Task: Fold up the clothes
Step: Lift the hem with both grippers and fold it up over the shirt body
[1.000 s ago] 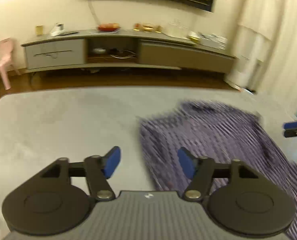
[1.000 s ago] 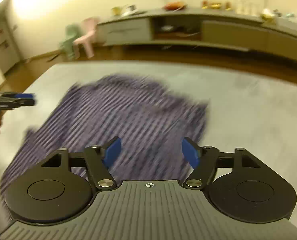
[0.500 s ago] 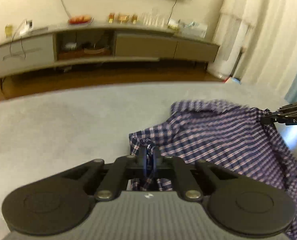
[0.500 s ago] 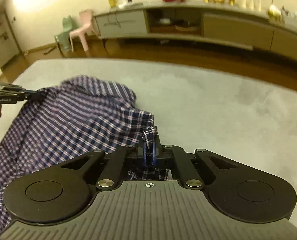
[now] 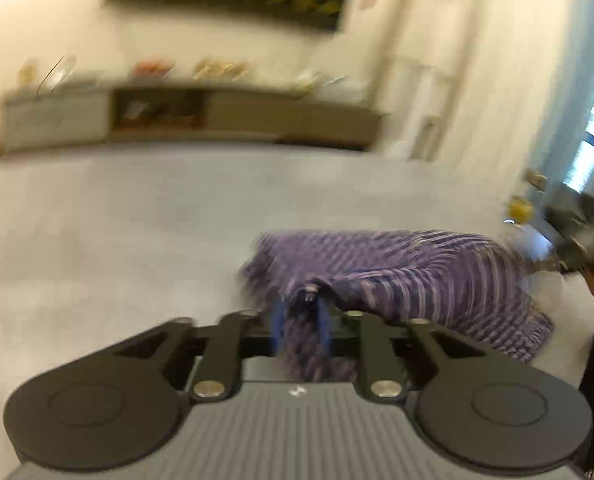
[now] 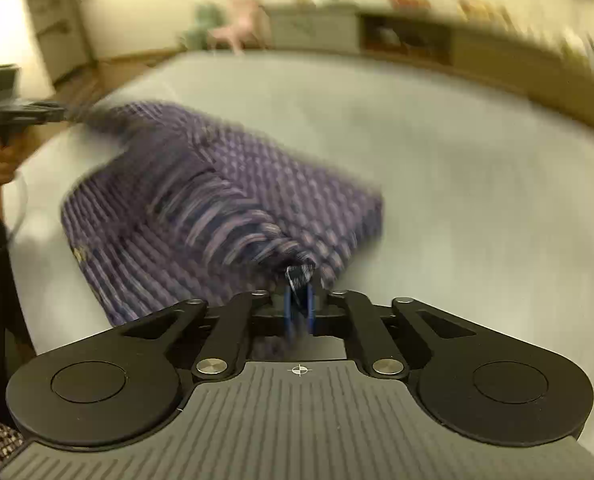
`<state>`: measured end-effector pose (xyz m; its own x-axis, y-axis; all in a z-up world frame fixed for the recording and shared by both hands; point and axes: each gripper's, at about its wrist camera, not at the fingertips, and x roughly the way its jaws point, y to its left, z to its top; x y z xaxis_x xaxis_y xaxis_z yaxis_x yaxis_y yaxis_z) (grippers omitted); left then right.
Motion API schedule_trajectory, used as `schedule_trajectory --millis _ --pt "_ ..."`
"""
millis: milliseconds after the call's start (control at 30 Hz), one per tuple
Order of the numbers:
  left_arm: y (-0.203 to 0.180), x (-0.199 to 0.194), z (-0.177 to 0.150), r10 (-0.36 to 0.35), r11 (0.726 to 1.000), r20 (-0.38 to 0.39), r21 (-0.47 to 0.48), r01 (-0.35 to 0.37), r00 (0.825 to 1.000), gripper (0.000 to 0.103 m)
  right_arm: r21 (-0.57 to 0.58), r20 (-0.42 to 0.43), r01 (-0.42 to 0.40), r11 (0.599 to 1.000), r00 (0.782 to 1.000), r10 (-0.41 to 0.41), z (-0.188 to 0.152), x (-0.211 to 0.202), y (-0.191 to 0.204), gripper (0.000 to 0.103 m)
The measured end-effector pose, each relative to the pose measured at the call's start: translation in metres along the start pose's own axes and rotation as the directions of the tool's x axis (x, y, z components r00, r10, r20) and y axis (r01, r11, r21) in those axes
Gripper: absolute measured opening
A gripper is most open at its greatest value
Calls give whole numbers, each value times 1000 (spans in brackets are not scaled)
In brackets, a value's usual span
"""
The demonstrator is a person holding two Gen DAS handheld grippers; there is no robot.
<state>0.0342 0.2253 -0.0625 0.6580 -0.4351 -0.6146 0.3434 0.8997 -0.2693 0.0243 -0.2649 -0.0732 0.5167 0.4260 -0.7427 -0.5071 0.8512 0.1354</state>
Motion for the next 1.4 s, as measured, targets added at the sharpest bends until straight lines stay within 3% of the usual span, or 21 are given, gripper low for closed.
schedule_trajectory --millis 67,133,267,367,433,500,600,700,767,833,867,1000,1067,1167,1267,1333,1367,1400 --pt "-1 -19 -11 0 998 11 -60 1 1000 31 84 -35 20 996 999 -17 -7 0 -1 19" --pt "-5 -29 -14 -31 992 30 -125 34 999 31 101 5 35 994 999 -35 -5 -13 5 22" --pt "-26 -31 -22 -139 968 45 -205 145 989 43 220 94 -52 974 995 32 -8 -39 15 26" --pt "-32 -18 -33 -153 949 33 -274 156 988 45 397 176 -171 902 978 108 -26 -38 15 29" --pt "-32 -7 -39 -131 941 17 -311 130 991 45 544 217 -251 801 964 155 -37 -23 11 33" --pt "-30 -1 -40 -101 943 -7 -318 94 995 45 632 224 -268 727 962 160 -44 -7 8 36" --pt "-22 3 -44 -97 927 -18 -366 83 995 45 696 171 -203 689 978 115 -49 9 4 38" --pt "-18 11 -45 -133 909 -32 -402 109 991 46 724 188 -220 654 975 120 -46 19 -1 38" --pt "-24 16 -45 -141 918 -46 -381 113 989 46 719 184 -208 664 977 107 -42 26 0 35" --pt "-29 19 -46 -138 931 -60 -349 109 989 47 710 169 -185 679 981 91 -42 31 3 20" --pt "-31 20 -47 -138 932 -64 -345 108 988 47 706 161 -175 687 983 86 -43 31 4 19" --pt "-24 14 -50 -141 920 -44 -374 114 989 47 726 214 -250 641 967 134 -58 11 -1 21" --pt "-20 13 -50 -128 909 -27 -403 106 991 49 736 220 -278 617 961 171 -65 11 -1 35" --pt "-16 19 -51 -106 891 -3 -445 94 994 52 731 188 -256 632 967 174 -60 22 2 36" --pt "-15 29 -45 -99 878 10 -470 92 995 52 742 206 -251 621 968 145 -55 29 2 39" --pt "-19 35 -43 -92 882 6 -464 84 996 51 745 219 -249 619 968 125 -53 33 3 40" --pt "-22 38 -41 -88 884 5 -461 80 996 49 742 224 -247 624 968 116 -52 34 4 38" --pt "-24 41 -40 -84 886 3 -457 76 996 39 735 220 -237 635 970 107 -52 33 6 35"
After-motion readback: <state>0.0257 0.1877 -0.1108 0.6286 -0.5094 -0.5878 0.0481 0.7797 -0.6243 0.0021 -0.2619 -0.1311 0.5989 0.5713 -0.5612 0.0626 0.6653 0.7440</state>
